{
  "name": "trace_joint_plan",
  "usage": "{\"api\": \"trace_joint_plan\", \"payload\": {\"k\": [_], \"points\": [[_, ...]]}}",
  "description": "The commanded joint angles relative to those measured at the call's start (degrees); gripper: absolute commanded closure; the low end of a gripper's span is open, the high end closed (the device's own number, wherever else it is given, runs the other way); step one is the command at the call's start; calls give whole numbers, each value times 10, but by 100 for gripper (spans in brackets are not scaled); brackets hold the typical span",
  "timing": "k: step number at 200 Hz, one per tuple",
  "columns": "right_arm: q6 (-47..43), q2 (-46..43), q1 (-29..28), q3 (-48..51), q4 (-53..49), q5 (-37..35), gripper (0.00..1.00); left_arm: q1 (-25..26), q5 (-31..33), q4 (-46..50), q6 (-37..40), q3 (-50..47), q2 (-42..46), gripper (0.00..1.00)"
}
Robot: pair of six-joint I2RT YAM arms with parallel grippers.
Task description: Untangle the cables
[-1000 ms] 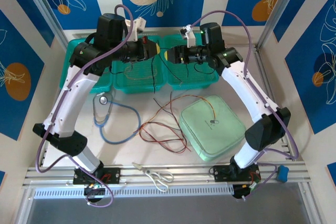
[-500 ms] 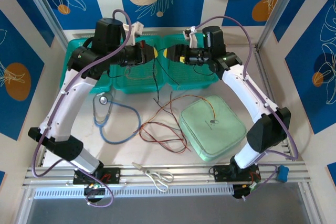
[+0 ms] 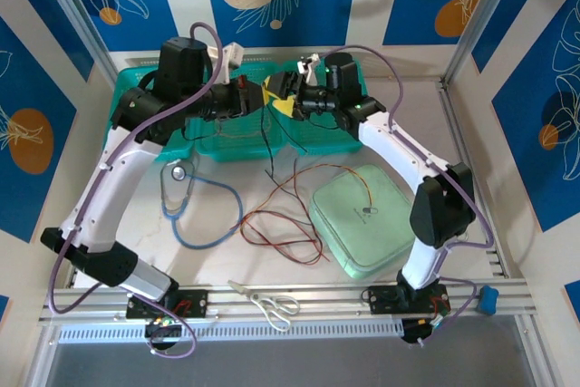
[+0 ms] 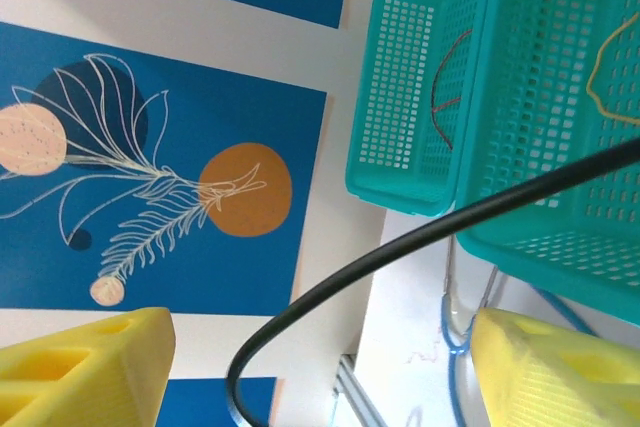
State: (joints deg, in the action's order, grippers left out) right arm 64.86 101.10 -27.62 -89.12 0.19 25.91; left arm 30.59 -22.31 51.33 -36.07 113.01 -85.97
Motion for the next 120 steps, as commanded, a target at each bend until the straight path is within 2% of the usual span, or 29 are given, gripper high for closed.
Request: {"api": "trace_joint_plan", "payload": {"k": [1, 15, 26, 44, 58, 99, 120], "points": [[92, 19, -2, 14, 101, 3, 30, -6, -11, -19, -1, -6, 18, 100], [108, 27, -2, 13, 125, 2, 35, -6, -11, -16, 0, -8, 22, 100], [112, 29, -3, 9, 130, 2, 48, -6, -8, -14, 2, -10, 25, 100], [108, 20, -6, 9, 122, 2, 61, -8, -5, -14, 4, -15, 29, 100], [103, 2, -8, 25, 113, -3, 62, -10, -6, -16, 5, -19, 30, 100], [73, -70, -10, 85, 86, -38, 81, -17, -9, -25, 6, -38, 34, 100], [53, -89, -1, 83, 66, -48, 100, -24, -14, -26, 7, -38, 35, 100]]}}
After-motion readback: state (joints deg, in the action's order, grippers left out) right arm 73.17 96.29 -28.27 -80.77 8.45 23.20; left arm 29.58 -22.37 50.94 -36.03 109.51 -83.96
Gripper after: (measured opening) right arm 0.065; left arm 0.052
